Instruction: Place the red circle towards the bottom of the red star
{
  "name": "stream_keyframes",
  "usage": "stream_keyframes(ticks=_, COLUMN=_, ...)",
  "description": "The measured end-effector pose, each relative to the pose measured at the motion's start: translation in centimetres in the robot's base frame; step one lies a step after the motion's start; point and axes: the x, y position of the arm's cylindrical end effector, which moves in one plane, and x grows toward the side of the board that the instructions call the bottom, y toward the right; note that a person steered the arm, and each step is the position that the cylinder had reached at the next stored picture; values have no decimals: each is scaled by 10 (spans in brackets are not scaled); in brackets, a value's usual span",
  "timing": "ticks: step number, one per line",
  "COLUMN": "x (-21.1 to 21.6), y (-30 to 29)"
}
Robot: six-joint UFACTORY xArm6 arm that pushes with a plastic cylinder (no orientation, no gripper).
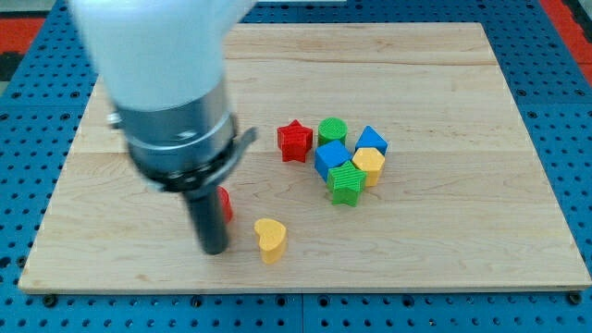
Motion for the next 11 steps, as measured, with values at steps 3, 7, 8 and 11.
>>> stream_keyframes(ticks=3, x=-87, y=44)
stream_keyframes(ticks=7, x=-70, y=98)
stream_keyframes(ticks=8, x=-84, y=98)
stream_keyframes(ticks=11, x=9, y=14)
